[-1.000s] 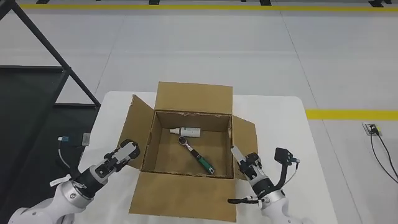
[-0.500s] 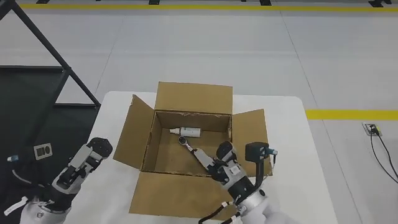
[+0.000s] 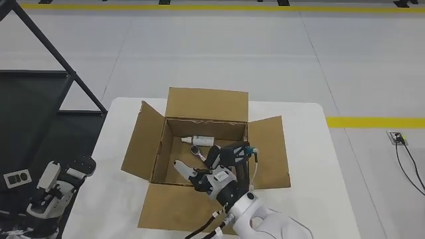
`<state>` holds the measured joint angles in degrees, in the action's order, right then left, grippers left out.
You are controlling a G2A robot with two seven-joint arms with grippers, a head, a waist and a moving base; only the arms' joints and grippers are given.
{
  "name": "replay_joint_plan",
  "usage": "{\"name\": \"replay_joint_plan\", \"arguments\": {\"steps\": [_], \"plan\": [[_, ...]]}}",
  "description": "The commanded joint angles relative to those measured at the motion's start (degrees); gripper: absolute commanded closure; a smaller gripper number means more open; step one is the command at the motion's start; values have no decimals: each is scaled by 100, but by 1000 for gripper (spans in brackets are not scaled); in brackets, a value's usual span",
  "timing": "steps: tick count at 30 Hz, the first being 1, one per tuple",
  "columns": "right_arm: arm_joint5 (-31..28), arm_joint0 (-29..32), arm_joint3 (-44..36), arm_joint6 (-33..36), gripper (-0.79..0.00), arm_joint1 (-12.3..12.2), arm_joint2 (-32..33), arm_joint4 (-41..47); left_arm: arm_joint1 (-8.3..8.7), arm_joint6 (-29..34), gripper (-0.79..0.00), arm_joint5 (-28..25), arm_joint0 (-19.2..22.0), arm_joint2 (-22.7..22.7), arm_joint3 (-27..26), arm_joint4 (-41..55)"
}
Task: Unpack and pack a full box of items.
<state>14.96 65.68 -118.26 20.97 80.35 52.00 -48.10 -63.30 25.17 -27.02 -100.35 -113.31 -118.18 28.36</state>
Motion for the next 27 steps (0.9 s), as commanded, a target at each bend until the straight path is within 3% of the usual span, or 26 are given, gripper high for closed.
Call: {"name": "replay_joint_plan", "arguments": {"steps": [1, 4, 7, 12, 16, 21, 27], "plan": [[0, 0, 0, 0, -785, 0, 0, 0, 0, 0, -785, 0, 0, 0, 0, 0], [-215, -39, 46, 137, -785, -2, -90, -62, 0, 0, -785, 0, 0, 0, 0, 0], [-20, -543, 236, 966, -785, 35, -334, -712, 0, -7, -785, 181, 60, 51, -56, -55], [855, -2171, 1113, 2711, -785, 316, -926, -1482, -13, -159, -785, 396, 198, -6, -6, 113], [1114, -3542, 2326, 4074, -785, 629, -1382, -1590, -36, -149, -785, 306, 109, -258, 88, 577], [923, -4793, 4045, 5061, -785, 1047, -1714, -987, -90, -194, -785, 44, -150, -631, 170, 1042], [341, -5279, 5439, 5340, -785, 1339, -1808, -231, -144, -175, -785, -50, -329, -832, 209, 1254]]}}
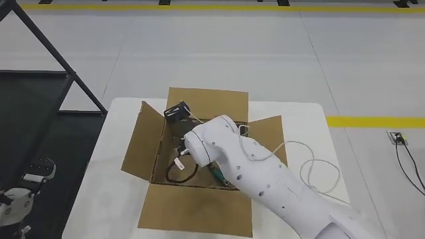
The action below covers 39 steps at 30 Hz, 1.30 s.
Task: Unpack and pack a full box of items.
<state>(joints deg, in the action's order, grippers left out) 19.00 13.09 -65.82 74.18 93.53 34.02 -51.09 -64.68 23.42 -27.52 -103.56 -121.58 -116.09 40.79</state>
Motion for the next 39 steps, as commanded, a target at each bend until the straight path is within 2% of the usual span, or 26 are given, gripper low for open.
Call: {"name": "replay_joint_plan", "arguments": {"steps": [1, 5, 8, 21, 24, 25, 32, 37, 38, 39], "plan": [[-109, -40, 359, 10, -785, 50, -33, 87, -14, -2, -785, 1, -13, -4, 0, 31], [-472, 2, 940, 207, -785, 163, -122, 416, -36, 54, -785, 39, 10, 15, -9, 82], [-434, -1, 1355, 149, -785, 244, -122, 577, -47, 123, -785, 98, 49, 49, -22, 63], [-431, 20, 1354, 103, -785, 244, -127, 559, -89, 253, -785, 357, 235, 319, -26, -246], [144, 79, 1368, 13, -785, 313, -507, -253, -98, 265, -785, 398, 288, 365, 1, -253], [143, 113, 1296, -13, -785, 358, -626, -370, -101, 267, -785, 410, 302, 378, 9, -256], [-677, 66, 1828, -494, -785, 531, -757, -492, -125, 294, -785, 454, 369, 453, 18, -298], [-918, -50, 2445, -610, -785, 690, -738, -399, -144, 287, -785, 465, 394, 483, 21, -307], [-997, -63, 2557, -655, -760, 726, -738, -362, -147, 288, -785, 462, 398, 480, 22, -310], [-1080, -80, 2662, -709, -668, 761, -724, -305, -151, 283, -785, 456, 400, 477, 26, -309]]}}
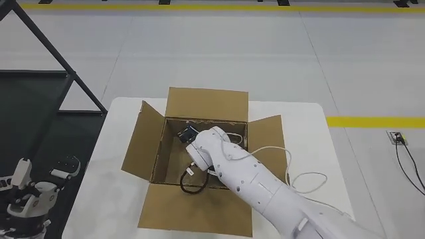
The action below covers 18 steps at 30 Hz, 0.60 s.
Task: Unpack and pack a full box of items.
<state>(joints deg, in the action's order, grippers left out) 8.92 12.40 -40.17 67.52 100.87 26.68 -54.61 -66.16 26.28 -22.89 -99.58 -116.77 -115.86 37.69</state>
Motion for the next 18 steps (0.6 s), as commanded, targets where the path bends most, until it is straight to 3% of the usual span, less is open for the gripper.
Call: {"name": "replay_joint_plan", "arguments": {"steps": [1, 2, 4, 6, 8, 11, 13, 18], "plan": [[-153, -30, 203, -109, -659, 59, 23, 92, -7, -8, -785, -3, 0, -12, 7, -3], [-209, -45, 301, -164, -545, 92, 22, 107, -11, -12, -785, -1, 0, -18, 11, 3], [-317, -57, 443, -239, -388, 159, 16, 152, -18, -21, -785, -6, 0, -33, 24, 1], [-362, -72, 564, -265, -388, 224, -8, 143, -25, -26, -785, -2, 4, -40, 37, 1], [-373, -97, 696, -264, -449, 285, -20, 135, -31, -29, -785, 7, 16, -46, 44, 7], [-435, -131, 899, -331, -391, 373, -10, 158, -39, -25, -785, 39, 50, -45, 44, -6], [-466, -142, 988, -381, -419, 413, 8, 186, -43, -19, -785, 54, 63, -41, 32, -21], [-573, -175, 1249, -482, -385, 520, 31, 206, -58, -23, -785, 68, 80, -47, 34, -52]]}}
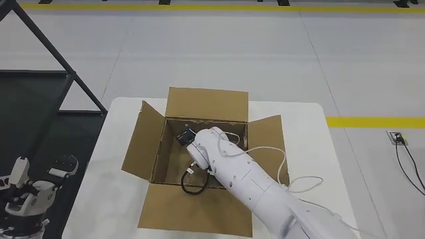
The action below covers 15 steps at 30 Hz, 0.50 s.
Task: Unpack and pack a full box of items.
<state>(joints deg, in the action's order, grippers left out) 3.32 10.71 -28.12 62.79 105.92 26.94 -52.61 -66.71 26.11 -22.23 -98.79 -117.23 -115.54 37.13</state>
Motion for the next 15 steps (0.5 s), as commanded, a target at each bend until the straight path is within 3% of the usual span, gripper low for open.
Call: {"name": "replay_joint_plan", "arguments": {"steps": [1, 15], "plan": [[-34, -12, 100, -30, -385, 36, 13, 15, -6, -10, -785, -3, 2, -8, 6, -7], [-302, -74, 770, -256, -314, 299, 96, 97, -54, -7, -785, -27, -52, -113, 15, 28]]}}
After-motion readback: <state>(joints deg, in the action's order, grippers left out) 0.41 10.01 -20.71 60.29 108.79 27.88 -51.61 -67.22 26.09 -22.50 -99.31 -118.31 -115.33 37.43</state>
